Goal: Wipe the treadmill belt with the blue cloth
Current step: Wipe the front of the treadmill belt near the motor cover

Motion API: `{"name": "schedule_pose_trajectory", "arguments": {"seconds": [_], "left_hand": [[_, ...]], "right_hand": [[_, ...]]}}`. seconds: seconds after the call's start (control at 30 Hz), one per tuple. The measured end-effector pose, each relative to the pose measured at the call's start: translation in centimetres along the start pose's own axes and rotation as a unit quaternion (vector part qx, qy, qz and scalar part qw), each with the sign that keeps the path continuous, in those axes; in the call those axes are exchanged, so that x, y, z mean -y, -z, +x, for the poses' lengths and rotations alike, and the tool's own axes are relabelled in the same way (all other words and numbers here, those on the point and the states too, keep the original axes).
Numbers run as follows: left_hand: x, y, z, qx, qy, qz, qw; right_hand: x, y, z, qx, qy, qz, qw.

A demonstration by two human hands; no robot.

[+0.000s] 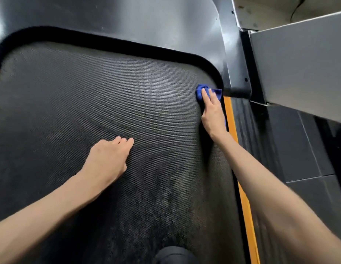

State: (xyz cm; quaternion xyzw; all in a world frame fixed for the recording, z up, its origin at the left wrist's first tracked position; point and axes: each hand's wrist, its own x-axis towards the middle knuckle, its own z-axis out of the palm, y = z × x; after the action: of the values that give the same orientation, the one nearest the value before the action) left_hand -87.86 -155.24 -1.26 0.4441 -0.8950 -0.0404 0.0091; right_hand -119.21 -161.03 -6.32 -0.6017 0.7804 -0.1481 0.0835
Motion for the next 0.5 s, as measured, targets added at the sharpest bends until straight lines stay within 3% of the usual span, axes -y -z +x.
{"name": "schedule_pose_trajectory", "arguments": {"seconds": [0.1, 0.23, 0.33, 0.5], "left_hand": [[0.3, -0.4, -0.2, -0.011, 0.007, -0.014, 1.0], [0.2, -1.1, -0.1, -0.027, 0.018, -0.031, 0.999], [0.0, -1.8, -0.5, -0.023, 0.022, -0.034, 0.999], [0.2, -2.3, -0.4, -0.035, 0.012, -0.027, 0.999]], "right_hand": [[0.0, 0.1, -10.1, 0.0, -0.018, 0.035, 0.999], [-0.1, 0.0, -19.9, -0.063, -0.087, 0.041, 0.993], [0.5, -0.3, -16.9, -0.074, -0.108, 0.044, 0.99], [-1.2, -0.6, -3.1, -0.043, -0.024, 0.022, 0.999]]}}
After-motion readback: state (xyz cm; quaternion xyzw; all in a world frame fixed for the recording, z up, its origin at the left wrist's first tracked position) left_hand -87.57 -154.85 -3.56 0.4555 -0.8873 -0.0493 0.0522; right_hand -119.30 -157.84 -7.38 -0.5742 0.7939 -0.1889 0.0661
